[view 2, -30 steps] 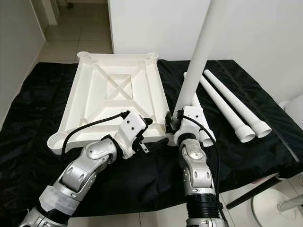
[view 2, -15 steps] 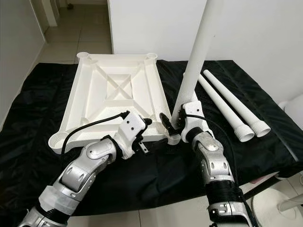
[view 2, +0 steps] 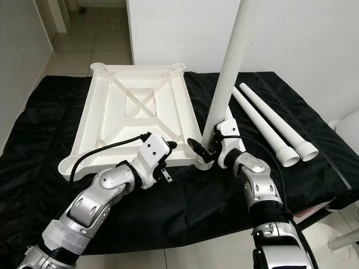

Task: Building children table

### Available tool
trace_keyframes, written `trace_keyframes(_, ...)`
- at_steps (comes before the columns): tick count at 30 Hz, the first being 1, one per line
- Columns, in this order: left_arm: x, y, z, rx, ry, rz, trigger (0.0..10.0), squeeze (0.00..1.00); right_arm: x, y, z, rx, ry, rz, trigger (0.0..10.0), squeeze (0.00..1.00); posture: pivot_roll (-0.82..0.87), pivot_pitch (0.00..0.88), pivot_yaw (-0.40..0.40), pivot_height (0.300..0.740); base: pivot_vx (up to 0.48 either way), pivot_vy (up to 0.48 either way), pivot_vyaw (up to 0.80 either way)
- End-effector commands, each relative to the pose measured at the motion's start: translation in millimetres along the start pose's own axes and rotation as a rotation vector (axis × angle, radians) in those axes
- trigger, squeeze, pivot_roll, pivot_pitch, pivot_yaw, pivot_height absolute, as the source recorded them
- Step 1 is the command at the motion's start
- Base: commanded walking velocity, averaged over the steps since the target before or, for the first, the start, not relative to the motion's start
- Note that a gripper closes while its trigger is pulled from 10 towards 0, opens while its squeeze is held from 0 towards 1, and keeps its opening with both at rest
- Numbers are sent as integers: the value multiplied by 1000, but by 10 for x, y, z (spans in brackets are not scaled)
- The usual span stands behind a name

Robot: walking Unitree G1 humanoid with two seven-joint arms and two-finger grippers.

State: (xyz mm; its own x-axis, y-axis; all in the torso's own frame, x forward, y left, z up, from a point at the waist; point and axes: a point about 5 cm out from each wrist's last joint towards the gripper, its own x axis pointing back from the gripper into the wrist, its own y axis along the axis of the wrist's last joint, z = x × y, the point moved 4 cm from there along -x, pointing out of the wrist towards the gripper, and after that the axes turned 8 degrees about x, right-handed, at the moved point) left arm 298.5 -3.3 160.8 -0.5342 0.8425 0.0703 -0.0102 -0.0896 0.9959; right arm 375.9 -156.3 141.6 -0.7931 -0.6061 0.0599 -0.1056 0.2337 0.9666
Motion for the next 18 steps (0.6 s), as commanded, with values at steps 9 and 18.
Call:
trace_keyframes(9, 10, -47, -51, -2, -39, 22, 10000, 0, 38, -175, -8, -54, -7, 60, 0, 0, -34, 0, -38, 740, 0, 0, 0)
trace_keyframes(18, 10, -43, -60, 1, -38, 19, 10000, 0, 48, -237, -27, -75, -85, 74, 10000, 0, -39, 0, -42, 740, 0, 0, 0)
